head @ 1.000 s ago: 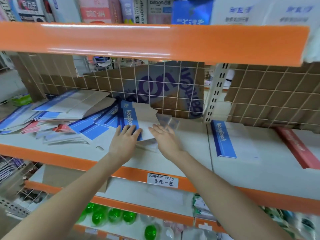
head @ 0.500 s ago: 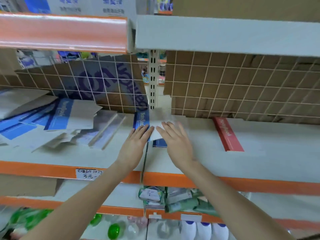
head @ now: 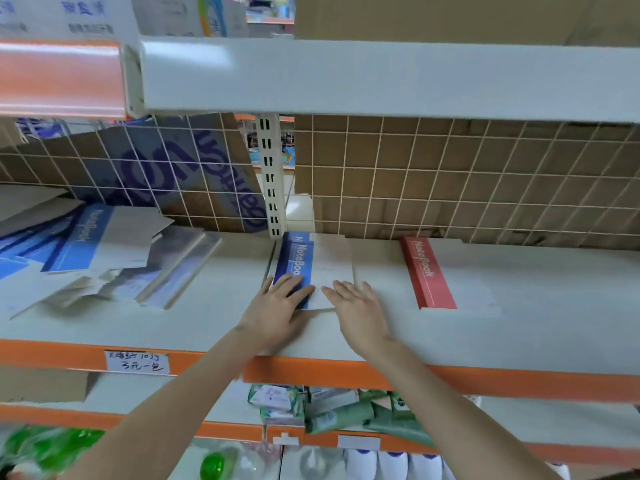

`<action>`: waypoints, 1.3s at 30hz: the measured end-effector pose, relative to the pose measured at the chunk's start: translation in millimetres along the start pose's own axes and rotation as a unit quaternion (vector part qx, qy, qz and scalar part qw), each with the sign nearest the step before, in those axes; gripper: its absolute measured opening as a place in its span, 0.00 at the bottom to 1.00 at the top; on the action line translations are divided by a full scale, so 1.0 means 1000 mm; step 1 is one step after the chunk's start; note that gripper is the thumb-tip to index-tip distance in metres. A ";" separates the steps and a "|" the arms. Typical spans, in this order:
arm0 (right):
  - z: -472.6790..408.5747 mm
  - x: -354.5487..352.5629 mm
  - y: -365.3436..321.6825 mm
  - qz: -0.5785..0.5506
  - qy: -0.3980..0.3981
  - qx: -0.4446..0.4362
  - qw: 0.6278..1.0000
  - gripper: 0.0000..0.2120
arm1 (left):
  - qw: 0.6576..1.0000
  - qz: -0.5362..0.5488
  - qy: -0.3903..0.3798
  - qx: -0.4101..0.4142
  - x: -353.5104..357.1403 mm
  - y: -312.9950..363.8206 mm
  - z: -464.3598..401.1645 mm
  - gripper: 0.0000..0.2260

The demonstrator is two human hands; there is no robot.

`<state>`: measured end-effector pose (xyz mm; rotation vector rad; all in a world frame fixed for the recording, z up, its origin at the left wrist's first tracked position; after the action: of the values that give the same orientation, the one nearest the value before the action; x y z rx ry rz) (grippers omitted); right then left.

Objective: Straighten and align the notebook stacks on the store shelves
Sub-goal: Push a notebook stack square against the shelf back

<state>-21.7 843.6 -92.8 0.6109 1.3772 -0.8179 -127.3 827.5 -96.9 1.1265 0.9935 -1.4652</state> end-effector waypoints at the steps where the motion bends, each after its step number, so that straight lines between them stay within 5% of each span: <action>1: -0.005 0.005 0.001 -0.002 -0.022 0.001 1.000 0.25 | 1.000 0.016 -0.009 0.000 0.003 -0.006 0.000 0.27; 3: -0.012 0.015 0.006 -0.034 -0.063 0.002 0.997 0.26 | 0.999 0.037 -0.017 -0.008 0.006 -0.018 0.002 0.33; 6: -0.017 0.024 0.013 -0.093 -0.105 -0.004 0.990 0.30 | 0.997 0.070 -0.005 -0.026 0.010 -0.034 0.004 0.26; 17: 0.003 0.004 0.048 -0.211 0.065 0.086 0.972 0.28 | 0.975 0.167 0.131 -0.066 0.001 -0.049 0.024 0.19; 39: 0.005 0.007 0.051 -0.206 0.101 0.104 0.968 0.22 | 0.963 0.172 0.175 -0.115 -0.008 -0.055 0.038 0.11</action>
<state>22.1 869.4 -103.1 0.5887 1.6454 -1.2744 -187.2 802.4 -78.4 1.3347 1.1107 -0.8663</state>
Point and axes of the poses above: each hand's wrist, its own z-axis away from the middle knuckle, its own x-axis out of the palm, y = z × x, the point moved 10 cm from there along -z, towards the middle knuckle, and after that the axes turned 13 degrees about -y, right-handed, at the moved point
